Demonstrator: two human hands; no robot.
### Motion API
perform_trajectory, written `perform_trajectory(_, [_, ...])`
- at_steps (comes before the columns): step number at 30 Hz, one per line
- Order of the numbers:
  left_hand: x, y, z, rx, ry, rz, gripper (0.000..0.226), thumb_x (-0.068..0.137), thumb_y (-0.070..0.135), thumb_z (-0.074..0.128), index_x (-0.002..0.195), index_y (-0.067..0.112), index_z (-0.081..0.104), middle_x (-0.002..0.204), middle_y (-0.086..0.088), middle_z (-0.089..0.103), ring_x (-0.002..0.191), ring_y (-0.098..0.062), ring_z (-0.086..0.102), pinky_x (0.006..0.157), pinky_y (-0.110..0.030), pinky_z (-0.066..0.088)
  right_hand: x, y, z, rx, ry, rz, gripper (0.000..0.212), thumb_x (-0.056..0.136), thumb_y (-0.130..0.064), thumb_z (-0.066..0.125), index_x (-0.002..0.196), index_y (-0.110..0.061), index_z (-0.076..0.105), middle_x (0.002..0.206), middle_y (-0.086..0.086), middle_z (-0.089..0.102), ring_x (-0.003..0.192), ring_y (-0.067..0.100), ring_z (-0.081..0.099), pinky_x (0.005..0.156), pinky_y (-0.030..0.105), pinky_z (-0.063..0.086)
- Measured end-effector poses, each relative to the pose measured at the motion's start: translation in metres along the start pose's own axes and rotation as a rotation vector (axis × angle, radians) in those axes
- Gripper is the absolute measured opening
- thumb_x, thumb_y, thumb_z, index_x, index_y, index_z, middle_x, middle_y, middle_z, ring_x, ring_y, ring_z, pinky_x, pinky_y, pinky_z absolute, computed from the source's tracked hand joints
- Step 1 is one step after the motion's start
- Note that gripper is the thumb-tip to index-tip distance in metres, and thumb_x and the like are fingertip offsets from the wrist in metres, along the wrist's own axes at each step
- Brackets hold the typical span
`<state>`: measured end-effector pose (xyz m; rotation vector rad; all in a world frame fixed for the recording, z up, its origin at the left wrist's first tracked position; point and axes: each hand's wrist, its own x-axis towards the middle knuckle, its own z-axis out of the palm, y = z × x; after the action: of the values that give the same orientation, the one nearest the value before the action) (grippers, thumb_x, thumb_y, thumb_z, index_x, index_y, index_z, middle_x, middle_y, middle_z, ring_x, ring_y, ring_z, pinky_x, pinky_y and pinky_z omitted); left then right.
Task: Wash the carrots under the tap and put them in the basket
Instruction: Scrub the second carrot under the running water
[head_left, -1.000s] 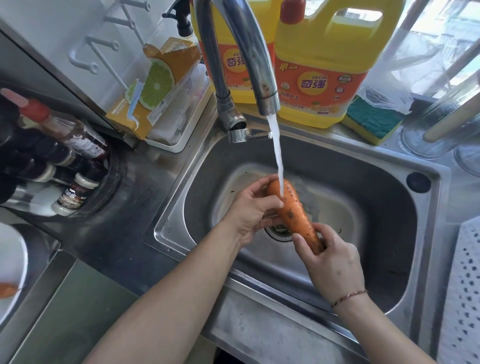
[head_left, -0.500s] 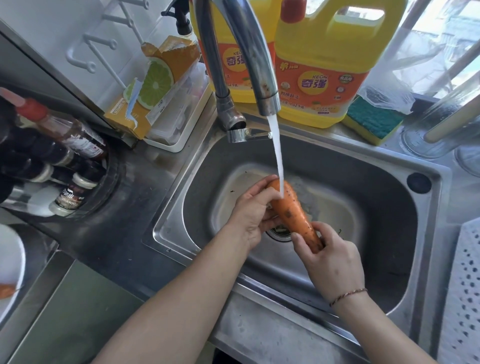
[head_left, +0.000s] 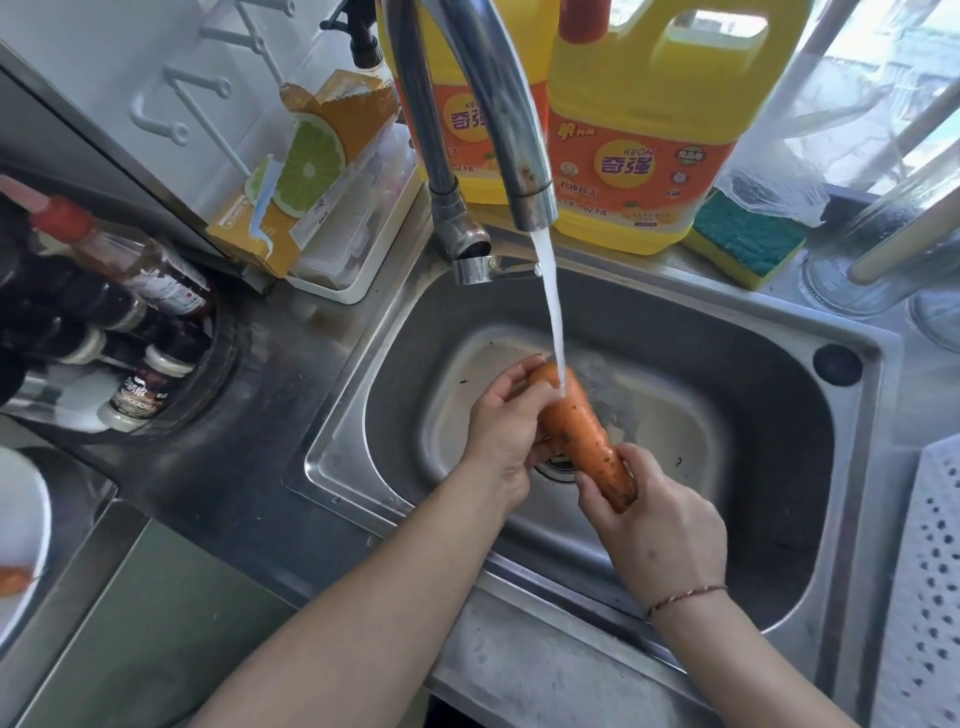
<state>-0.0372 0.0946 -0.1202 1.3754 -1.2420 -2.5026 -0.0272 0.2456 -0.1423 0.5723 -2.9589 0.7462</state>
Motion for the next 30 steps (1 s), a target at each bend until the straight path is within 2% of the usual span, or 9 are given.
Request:
perform_trajectory(3, [-0.001, -0.002, 0.000, 0.018, -0.030, 0.021, 0.038, 0.085, -0.004, 0.063, 0.102, 0.029, 0.065, 0.116, -0.009, 0.065, 0.095, -0.027, 0.061, 0.060, -0.029, 0.056, 0.000, 0.000, -0.001, -0.014, 0.003, -0.007, 0.037, 0.065, -0.037, 0.088, 0.089, -0.015, 0.069, 0.047, 0.006, 0.058, 0.037, 0.033, 0.055, 0.038, 0.030, 0.042])
perform_trajectory(8, [0.002, 0.001, 0.006, -0.035, 0.061, -0.043, 0.017, 0.091, 0.014, 0.059, 0.097, 0.027, 0.069, 0.090, 0.000, 0.065, 0.078, -0.023, 0.063, 0.061, -0.030, 0.054, 0.001, -0.001, -0.002, -0.025, 0.003, -0.020, 0.037, 0.065, -0.037, 0.088, 0.088, -0.015, 0.069, 0.047, 0.004, 0.058, 0.035, 0.031, 0.054, 0.039, 0.026, 0.040])
perform_trajectory(11, [0.001, -0.005, 0.002, -0.011, 0.010, 0.025, 0.030, 0.087, 0.002, 0.062, 0.099, 0.029, 0.066, 0.101, -0.003, 0.065, 0.084, -0.024, 0.062, 0.057, -0.028, 0.054, 0.001, -0.001, -0.002, -0.021, 0.006, -0.008, 0.038, 0.064, -0.037, 0.088, 0.088, -0.015, 0.068, 0.047, 0.004, 0.058, 0.036, 0.032, 0.055, 0.039, 0.027, 0.040])
perform_trajectory(14, [-0.001, -0.010, 0.000, 0.019, -0.014, 0.062, 0.044, 0.083, -0.009, 0.060, 0.103, 0.029, 0.063, 0.101, -0.003, 0.064, 0.089, -0.024, 0.060, 0.059, -0.028, 0.054, -0.001, -0.001, -0.002, -0.033, -0.007, -0.006, 0.038, 0.063, -0.037, 0.089, 0.087, -0.016, 0.069, 0.047, 0.004, 0.059, 0.036, 0.032, 0.055, 0.038, 0.028, 0.041])
perform_trajectory(18, [0.002, -0.003, 0.003, -0.050, 0.062, -0.038, 0.025, 0.090, 0.008, 0.056, 0.100, 0.028, 0.066, 0.088, 0.000, 0.065, 0.081, -0.024, 0.061, 0.062, -0.031, 0.054, 0.000, -0.001, -0.002, -0.040, -0.018, -0.012, 0.038, 0.063, -0.039, 0.089, 0.087, -0.016, 0.069, 0.047, 0.004, 0.059, 0.036, 0.031, 0.055, 0.039, 0.026, 0.039])
perform_trajectory(21, [0.004, -0.003, 0.004, -0.043, 0.069, -0.044, 0.016, 0.092, 0.016, 0.058, 0.100, 0.028, 0.066, 0.088, 0.001, 0.065, 0.079, -0.023, 0.063, 0.064, -0.033, 0.053, 0.002, -0.002, -0.003, -0.058, -0.017, -0.033, 0.039, 0.062, -0.038, 0.090, 0.086, -0.016, 0.070, 0.046, 0.003, 0.058, 0.034, 0.030, 0.054, 0.042, 0.022, 0.033])
perform_trajectory(24, [0.002, -0.008, 0.003, -0.004, 0.016, 0.044, 0.032, 0.087, 0.000, 0.063, 0.104, 0.028, 0.062, 0.101, -0.001, 0.064, 0.086, -0.022, 0.061, 0.058, -0.028, 0.055, 0.004, -0.003, -0.004, -0.073, -0.020, -0.041, 0.039, 0.061, -0.037, 0.090, 0.086, -0.015, 0.070, 0.045, 0.003, 0.058, 0.033, 0.029, 0.054, 0.041, 0.022, 0.032])
perform_trajectory(26, [0.000, -0.009, 0.002, 0.032, -0.007, 0.086, 0.045, 0.084, -0.010, 0.061, 0.108, 0.028, 0.059, 0.103, 0.001, 0.062, 0.087, -0.019, 0.060, 0.064, -0.031, 0.056, 0.004, -0.003, -0.005, -0.078, -0.022, -0.049, 0.039, 0.060, -0.036, 0.091, 0.085, -0.014, 0.070, 0.045, 0.003, 0.057, 0.032, 0.028, 0.053, 0.043, 0.021, 0.029])
perform_trajectory(30, [0.003, -0.005, 0.002, -0.018, 0.039, 0.027, 0.032, 0.087, 0.001, 0.057, 0.106, 0.028, 0.064, 0.100, -0.004, 0.065, 0.085, -0.023, 0.060, 0.064, -0.031, 0.054, 0.005, -0.004, -0.004, -0.089, -0.020, -0.067, 0.041, 0.059, -0.036, 0.092, 0.085, -0.014, 0.070, 0.045, 0.002, 0.057, 0.032, 0.029, 0.053, 0.039, 0.022, 0.033])
